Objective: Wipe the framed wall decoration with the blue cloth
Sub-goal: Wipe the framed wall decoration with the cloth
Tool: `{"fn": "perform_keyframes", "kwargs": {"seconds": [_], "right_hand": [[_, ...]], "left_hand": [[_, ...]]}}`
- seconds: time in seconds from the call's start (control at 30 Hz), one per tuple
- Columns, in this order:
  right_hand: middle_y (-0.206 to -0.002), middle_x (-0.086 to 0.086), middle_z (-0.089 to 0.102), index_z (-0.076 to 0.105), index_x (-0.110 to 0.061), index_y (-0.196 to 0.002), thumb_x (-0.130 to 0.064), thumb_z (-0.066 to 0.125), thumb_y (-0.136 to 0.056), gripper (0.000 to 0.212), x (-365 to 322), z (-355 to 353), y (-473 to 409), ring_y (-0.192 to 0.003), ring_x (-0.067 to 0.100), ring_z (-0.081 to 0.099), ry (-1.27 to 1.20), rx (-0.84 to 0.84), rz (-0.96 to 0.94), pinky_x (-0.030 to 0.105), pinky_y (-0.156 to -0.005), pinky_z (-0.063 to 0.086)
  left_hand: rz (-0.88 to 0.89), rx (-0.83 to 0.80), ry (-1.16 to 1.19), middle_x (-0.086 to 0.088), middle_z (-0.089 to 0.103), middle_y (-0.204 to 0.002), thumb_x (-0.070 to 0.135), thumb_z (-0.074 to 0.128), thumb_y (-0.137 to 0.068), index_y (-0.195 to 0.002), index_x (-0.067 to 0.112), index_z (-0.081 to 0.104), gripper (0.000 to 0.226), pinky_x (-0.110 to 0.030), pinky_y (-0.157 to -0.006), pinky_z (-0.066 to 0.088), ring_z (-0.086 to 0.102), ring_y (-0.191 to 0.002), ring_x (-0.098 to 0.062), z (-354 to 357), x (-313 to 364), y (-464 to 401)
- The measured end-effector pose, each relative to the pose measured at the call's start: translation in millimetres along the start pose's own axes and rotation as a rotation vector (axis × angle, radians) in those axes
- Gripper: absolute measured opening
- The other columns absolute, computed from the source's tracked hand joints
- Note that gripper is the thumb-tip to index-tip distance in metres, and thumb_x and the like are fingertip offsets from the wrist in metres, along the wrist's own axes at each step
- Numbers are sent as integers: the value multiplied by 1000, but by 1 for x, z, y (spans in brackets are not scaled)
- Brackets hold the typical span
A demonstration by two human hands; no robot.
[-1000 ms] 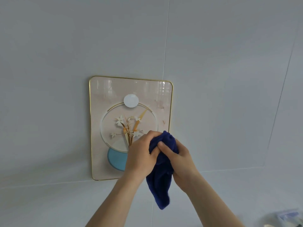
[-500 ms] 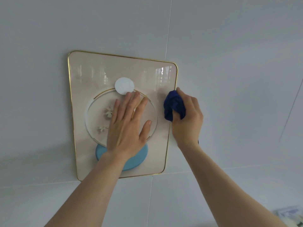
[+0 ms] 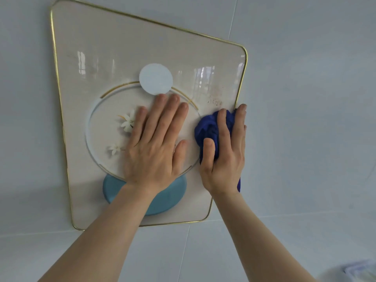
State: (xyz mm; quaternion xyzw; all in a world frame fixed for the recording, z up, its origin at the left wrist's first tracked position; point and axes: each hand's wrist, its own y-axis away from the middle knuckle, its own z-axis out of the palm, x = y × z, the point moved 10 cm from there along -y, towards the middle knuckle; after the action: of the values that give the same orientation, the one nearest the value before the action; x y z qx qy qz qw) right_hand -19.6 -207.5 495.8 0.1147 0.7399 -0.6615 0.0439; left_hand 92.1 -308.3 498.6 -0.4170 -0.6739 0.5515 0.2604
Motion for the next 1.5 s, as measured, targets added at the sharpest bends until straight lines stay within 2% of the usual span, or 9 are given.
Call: {"fn": "perform_keyframes", "kwargs": {"seconds": [0.43,0.6,0.77,0.87,0.93,1.03,1.13,1.2,1.5], "right_hand": [[-161,18,33,57,-10,-143,-28,51,-108,40,9,-4,45,-148,39,44,128,1,-66,50,-105,56],[-159,17,40,63,-11,-139,-20,56,-105,36,16,-8,79,-144,33,51,197,-96,-69,29,-103,54],[-150,19,56,71,-11,-130,-10,65,-97,33,20,-14,120,-131,30,64,345,-234,-101,29,-66,65],[-147,17,61,72,-13,-126,2,83,-80,49,27,-12,136,-123,28,70,412,-380,-55,26,-49,57],[-141,10,65,72,-17,-122,-5,76,-87,37,29,-14,144,-104,24,76,420,-442,-26,25,-45,52],[-126,-2,74,76,-26,-112,-11,72,-92,26,45,-32,151,-80,19,77,348,-430,151,26,-56,58],[-120,1,79,81,-26,-110,0,82,-83,38,51,-65,120,-104,4,72,81,-230,403,3,-90,49],[-120,-2,78,80,-23,-111,-3,79,-86,32,38,-82,74,-115,-5,64,-49,-107,459,-3,-96,42],[-137,6,70,77,-14,-118,-15,72,-94,25,-39,-69,-109,-131,19,63,-16,176,-46,33,-111,49]], "left_hand": [[-8,38,12,-4,22,-171,39,24,-107,-162,17,21,60,-48,-131,9,14,-160,-24,-3,1,0],[1,37,4,-4,21,-171,38,25,-107,-162,17,20,60,-48,-131,9,14,-160,-25,-3,2,0],[7,27,-8,-3,20,-171,38,25,-107,-163,17,19,60,-46,-131,6,13,-160,-24,-1,1,0],[8,19,-21,-3,18,-172,38,26,-107,-163,18,17,60,-46,-131,4,11,-160,-24,1,1,1],[7,17,-29,-3,18,-172,38,26,-107,-163,18,17,60,-45,-131,3,10,-160,-23,0,1,1],[4,7,-29,-3,17,-172,38,26,-107,-163,18,15,61,-45,-131,3,10,-160,-23,0,1,1],[3,-5,-36,-3,15,-172,39,25,-107,-163,18,14,61,-46,-131,5,9,-160,-22,1,1,1],[1,-11,-41,-3,15,-172,39,24,-107,-163,17,14,62,-46,-131,6,10,-160,-23,1,1,1],[8,-3,-26,-2,18,-172,40,25,-105,-163,18,18,63,-44,-131,8,13,-160,-21,-3,1,0]]}}
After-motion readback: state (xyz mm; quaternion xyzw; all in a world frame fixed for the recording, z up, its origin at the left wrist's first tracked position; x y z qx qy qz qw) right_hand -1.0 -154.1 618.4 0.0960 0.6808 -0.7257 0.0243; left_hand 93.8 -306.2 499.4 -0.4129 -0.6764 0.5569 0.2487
